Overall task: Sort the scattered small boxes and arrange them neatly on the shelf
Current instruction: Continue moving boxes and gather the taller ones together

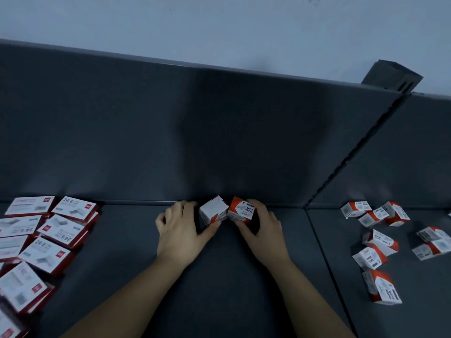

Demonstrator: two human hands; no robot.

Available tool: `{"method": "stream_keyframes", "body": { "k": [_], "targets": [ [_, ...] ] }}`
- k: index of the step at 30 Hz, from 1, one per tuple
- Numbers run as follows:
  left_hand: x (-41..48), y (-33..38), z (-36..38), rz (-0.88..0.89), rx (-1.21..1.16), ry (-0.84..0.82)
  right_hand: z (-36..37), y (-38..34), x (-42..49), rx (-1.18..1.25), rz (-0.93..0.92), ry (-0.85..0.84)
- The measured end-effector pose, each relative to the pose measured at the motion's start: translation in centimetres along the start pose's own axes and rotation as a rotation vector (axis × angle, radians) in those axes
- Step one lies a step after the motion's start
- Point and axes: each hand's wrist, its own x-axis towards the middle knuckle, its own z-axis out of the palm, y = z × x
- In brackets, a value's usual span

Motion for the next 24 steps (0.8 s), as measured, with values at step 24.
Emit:
{"method": "stream_keyframes", "body": {
  "k": [24],
  "targets": [
    [-1.1, 0.4, -1.4, 0.09, -0.18, 0.092, -4.2, -0.9, -5.2, -0.126, 0.115, -0.124]
  ]
}}
